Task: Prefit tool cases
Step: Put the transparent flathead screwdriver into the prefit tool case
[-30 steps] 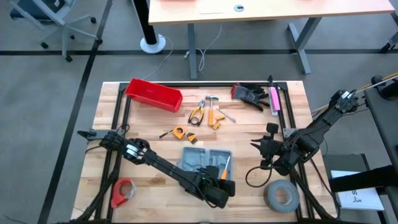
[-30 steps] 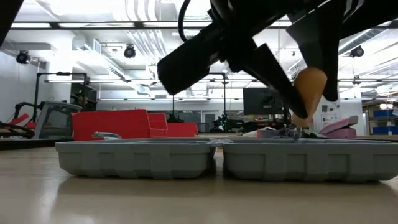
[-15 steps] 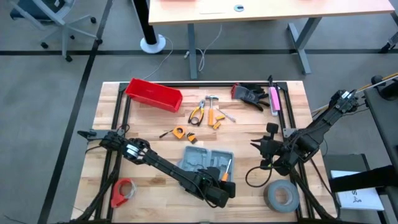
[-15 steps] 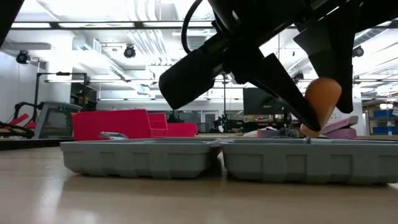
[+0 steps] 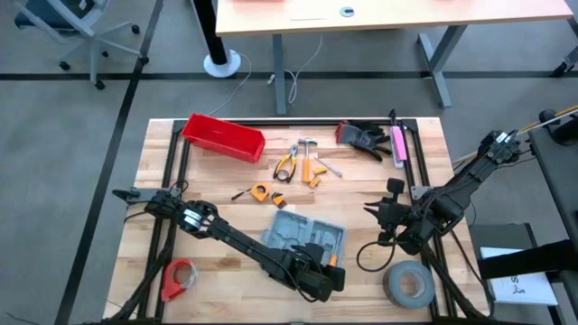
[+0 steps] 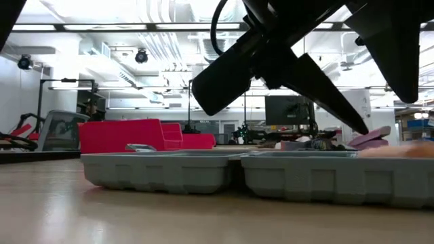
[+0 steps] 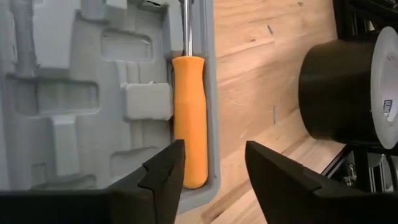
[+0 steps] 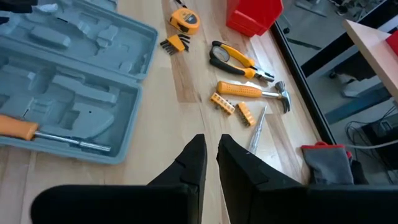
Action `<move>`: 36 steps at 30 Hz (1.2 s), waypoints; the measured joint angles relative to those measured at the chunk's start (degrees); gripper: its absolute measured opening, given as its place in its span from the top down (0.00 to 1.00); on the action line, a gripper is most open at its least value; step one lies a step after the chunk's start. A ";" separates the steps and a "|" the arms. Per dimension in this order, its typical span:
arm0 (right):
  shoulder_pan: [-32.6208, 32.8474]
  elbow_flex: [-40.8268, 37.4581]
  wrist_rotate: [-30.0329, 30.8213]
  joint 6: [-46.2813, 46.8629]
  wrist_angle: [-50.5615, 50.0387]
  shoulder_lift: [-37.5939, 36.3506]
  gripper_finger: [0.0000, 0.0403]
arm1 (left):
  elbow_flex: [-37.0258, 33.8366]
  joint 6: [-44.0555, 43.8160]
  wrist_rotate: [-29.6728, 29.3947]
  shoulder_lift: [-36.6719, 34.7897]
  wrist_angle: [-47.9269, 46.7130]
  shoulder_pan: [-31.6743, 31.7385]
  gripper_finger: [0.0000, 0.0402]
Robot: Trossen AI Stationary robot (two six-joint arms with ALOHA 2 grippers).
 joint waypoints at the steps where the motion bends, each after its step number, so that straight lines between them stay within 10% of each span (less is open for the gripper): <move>1: 0.00 0.00 0.00 -0.02 0.00 0.00 0.94 | 0.00 0.18 0.00 0.00 0.04 0.00 0.57; 18: 0.02 -2.13 -4.45 -5.77 0.88 0.00 0.94 | 0.15 12.40 -2.65 -0.08 -0.37 0.16 0.58; 36: 3.38 -10.95 -15.80 -12.75 29.76 -0.02 0.94 | 0.17 18.60 -16.88 -7.48 -10.71 -0.25 0.62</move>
